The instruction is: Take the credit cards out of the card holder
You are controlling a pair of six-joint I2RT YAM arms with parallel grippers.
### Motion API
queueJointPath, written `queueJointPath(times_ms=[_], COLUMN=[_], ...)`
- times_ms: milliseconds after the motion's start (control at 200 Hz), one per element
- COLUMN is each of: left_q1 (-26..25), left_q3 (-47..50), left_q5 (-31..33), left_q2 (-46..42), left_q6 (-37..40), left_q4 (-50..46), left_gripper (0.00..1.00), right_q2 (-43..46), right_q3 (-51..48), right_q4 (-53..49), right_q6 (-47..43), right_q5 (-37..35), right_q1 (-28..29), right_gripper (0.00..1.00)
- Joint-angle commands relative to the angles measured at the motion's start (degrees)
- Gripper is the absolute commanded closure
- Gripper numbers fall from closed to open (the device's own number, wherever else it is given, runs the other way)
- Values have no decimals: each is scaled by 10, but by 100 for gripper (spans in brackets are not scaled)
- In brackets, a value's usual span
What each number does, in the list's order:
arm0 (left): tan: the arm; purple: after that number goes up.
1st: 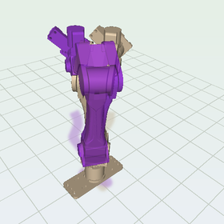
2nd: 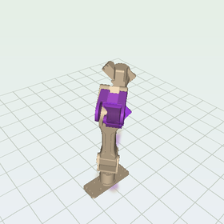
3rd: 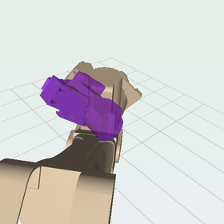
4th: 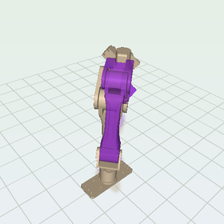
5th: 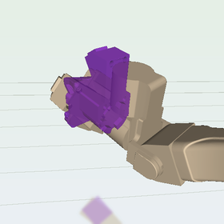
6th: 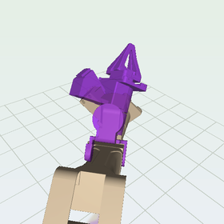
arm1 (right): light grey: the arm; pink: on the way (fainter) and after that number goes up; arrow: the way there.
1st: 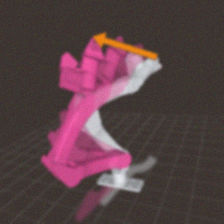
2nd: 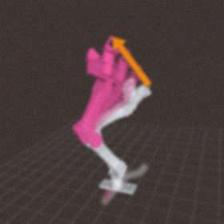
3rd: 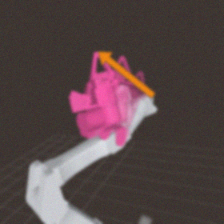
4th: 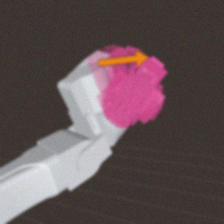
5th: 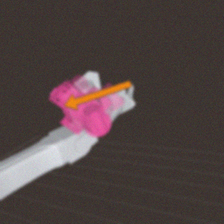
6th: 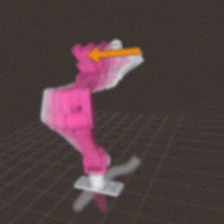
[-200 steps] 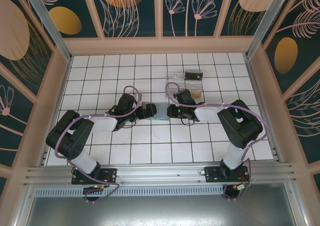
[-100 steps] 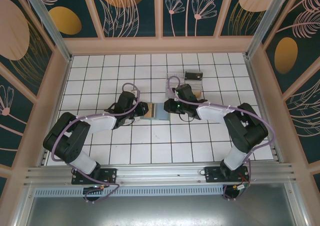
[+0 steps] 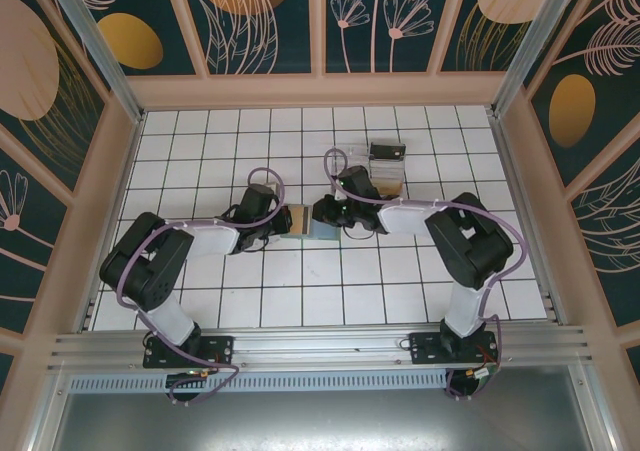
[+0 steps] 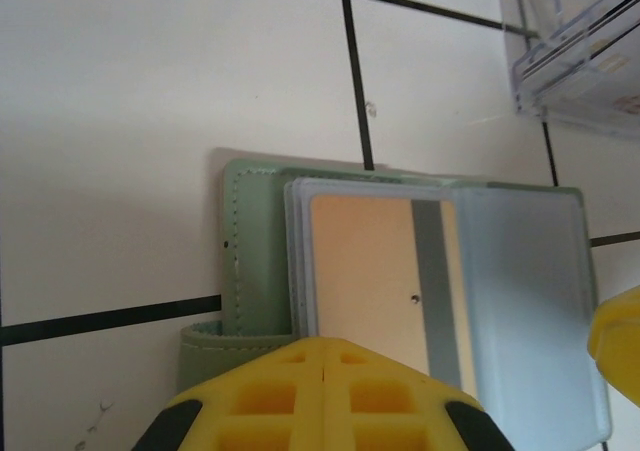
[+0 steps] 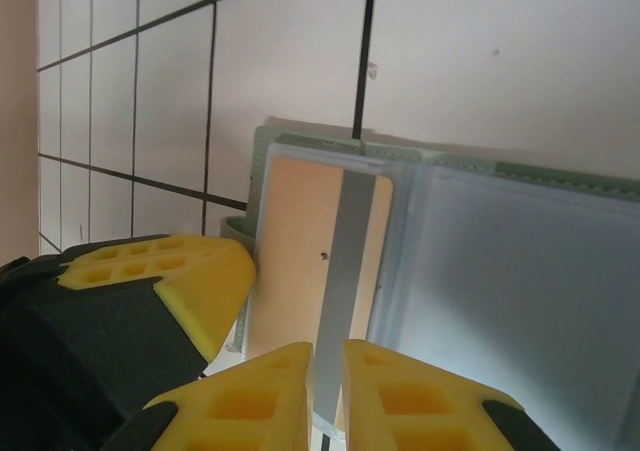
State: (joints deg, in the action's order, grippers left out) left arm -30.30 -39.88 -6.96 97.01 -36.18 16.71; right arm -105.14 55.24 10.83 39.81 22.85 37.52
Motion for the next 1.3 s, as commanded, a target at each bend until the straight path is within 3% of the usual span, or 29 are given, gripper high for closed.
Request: queueJointPath(times_ms=[0,320,1151,1296], left_q1=[3,3,3,3], left_q3=[-12,1,5,4], left_q5=[6,2,-20,-20], left_q2=[8,8,8,8], left_q6=[10,1,-11,-10], left_q4=[-5,-2,13,12], left_gripper=[100,100,100,100], right_q2=[-17,-44,-73,-70], right_q3=[15,11,25,22], right_q4=[19,33,36,37], right_q6=[21,35,45,45], right_q5=[12,26,40,37], right_q1=[2,4,8,8], right_gripper=[82,79,82,89])
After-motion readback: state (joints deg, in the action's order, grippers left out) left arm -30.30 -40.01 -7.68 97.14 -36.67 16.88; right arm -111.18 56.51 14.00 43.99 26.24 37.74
